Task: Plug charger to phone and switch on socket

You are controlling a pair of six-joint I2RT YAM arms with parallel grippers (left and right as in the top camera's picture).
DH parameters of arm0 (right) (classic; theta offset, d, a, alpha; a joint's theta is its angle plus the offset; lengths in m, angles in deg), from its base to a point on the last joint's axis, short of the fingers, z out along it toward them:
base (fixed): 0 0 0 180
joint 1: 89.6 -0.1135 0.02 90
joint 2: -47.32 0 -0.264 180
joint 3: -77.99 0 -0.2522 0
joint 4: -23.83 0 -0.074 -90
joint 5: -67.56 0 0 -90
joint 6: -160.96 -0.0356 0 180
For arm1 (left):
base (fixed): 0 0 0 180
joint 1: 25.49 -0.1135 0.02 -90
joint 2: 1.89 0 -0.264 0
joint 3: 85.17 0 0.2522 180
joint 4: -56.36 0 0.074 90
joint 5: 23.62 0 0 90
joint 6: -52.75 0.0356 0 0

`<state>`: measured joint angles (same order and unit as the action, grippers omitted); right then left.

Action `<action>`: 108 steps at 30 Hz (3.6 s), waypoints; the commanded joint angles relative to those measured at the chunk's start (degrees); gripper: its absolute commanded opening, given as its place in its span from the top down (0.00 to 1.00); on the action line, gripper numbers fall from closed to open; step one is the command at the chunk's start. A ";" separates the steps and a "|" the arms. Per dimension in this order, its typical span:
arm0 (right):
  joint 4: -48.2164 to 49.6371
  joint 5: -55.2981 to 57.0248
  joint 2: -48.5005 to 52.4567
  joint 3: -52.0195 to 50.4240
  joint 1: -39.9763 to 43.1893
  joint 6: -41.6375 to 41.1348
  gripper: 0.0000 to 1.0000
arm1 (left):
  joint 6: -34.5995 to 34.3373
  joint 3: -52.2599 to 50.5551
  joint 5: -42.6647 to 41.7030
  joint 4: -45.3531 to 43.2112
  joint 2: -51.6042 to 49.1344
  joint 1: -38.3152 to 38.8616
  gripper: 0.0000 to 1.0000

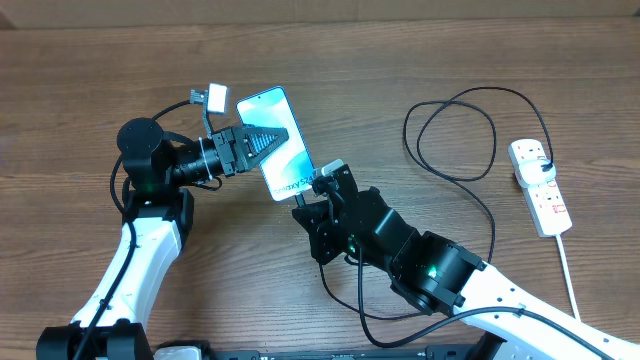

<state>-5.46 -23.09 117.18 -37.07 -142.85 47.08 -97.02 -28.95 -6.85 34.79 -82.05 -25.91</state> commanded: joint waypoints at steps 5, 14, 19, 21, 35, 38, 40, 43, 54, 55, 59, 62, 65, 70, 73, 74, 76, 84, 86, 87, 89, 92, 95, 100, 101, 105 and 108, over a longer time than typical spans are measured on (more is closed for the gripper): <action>6.43 2.38 -1.62 4.44 0.44 1.11 0.96 | 3.21 -2.14 -8.85 0.83 -0.09 3.50 0.96; -0.81 -3.21 -1.84 4.46 0.44 1.14 0.78 | 2.95 -2.14 -6.71 0.85 -0.09 3.45 0.96; -3.45 -6.08 -4.35 4.46 0.44 1.16 0.37 | 1.68 -2.14 -2.45 1.05 -0.09 3.45 0.96; -5.33 -5.88 -5.49 4.46 0.46 1.16 0.26 | 0.90 -2.14 -0.33 1.05 -0.09 3.45 0.96; -12.04 11.19 -17.14 4.46 0.46 1.14 0.00 | 12.04 -2.14 16.68 21.84 -0.11 8.24 0.96; -12.04 14.23 -18.86 4.46 0.46 1.14 0.00 | 17.86 -2.14 20.13 30.75 -0.28 9.22 0.96; -12.02 15.56 -19.47 4.46 0.46 1.11 0.00 | 21.42 -2.14 21.38 35.04 -0.85 9.35 0.96; -12.02 15.89 -19.52 4.46 0.44 1.11 0.00 | 25.38 -2.14 21.55 37.79 -2.51 9.35 0.96; -11.82 16.26 -19.50 4.46 0.44 -0.39 0.00 | 34.67 -1.44 17.84 38.16 -19.63 9.46 0.96; -11.82 16.26 -19.43 4.46 0.44 -0.39 0.00 | 34.95 -1.18 17.66 38.16 -20.79 9.46 0.96; -11.82 16.26 -18.86 4.46 0.44 -0.42 0.00 | 35.08 0.09 17.68 38.32 -23.93 9.46 0.96; -11.82 16.26 -18.27 4.46 0.44 -0.42 0.00 | 35.63 1.38 17.68 38.64 -25.35 9.51 0.96; -11.80 16.24 -17.79 4.46 0.44 -0.42 0.00 | 37.70 2.54 17.75 40.22 -25.92 9.53 0.96; -11.82 16.24 -17.66 4.46 0.44 -0.42 0.00 | 42.34 3.58 19.93 45.66 -26.23 9.53 0.96; -11.85 16.24 -17.66 4.46 0.44 -0.42 0.00 | 43.67 3.58 19.85 46.69 -26.25 9.53 0.96; -11.85 16.22 -17.66 4.44 0.44 -0.42 0.00 | 44.06 3.58 19.82 46.75 -26.25 9.53 0.96; -11.85 16.22 -17.66 4.46 0.44 -0.42 0.00 | 44.59 3.58 19.82 46.88 -26.25 9.53 0.96; -11.87 16.22 -17.66 4.44 0.44 -0.42 0.00 | 46.56 3.58 19.87 46.84 -26.25 9.53 0.96; -11.87 16.22 -17.66 4.44 0.44 -0.42 0.00 | 47.56 3.58 20.06 46.66 -26.34 9.53 0.96; -11.87 16.22 -17.66 4.46 0.44 -0.42 0.00 | 47.58 3.58 20.26 46.62 -26.36 9.53 0.96; -11.87 16.11 -17.66 4.46 0.44 -0.46 0.00 | 47.56 3.58 20.90 46.64 -26.36 9.53 0.96; -12.11 16.04 -17.66 4.44 0.44 -2.51 0.00 | 48.02 3.58 20.92 46.47 -26.38 9.53 0.96; -12.83 16.04 -17.66 4.46 0.44 -3.41 0.00 | 48.81 3.58 20.96 46.47 -26.40 9.53 0.96; -15.08 16.06 -17.66 4.44 0.44 -3.82 0.00 | 49.51 3.58 21.09 45.75 -26.93 9.53 0.96; -15.15 16.06 -17.66 4.44 0.44 -3.82 0.00 | 49.48 3.58 21.09 45.51 -27.17 9.53 0.96; -15.23 16.06 -17.66 4.44 0.44 -3.80 0.00 | 49.20 3.58 21.09 44.92 -28.79 9.51 0.96; -15.47 16.09 -17.64 4.44 0.44 -3.80 0.00 | 48.59 3.58 21.14 44.96 -29.24 9.51 0.94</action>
<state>-20.91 -7.85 99.68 -34.23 -142.50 43.91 -50.42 -25.98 12.34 80.10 -109.44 -16.67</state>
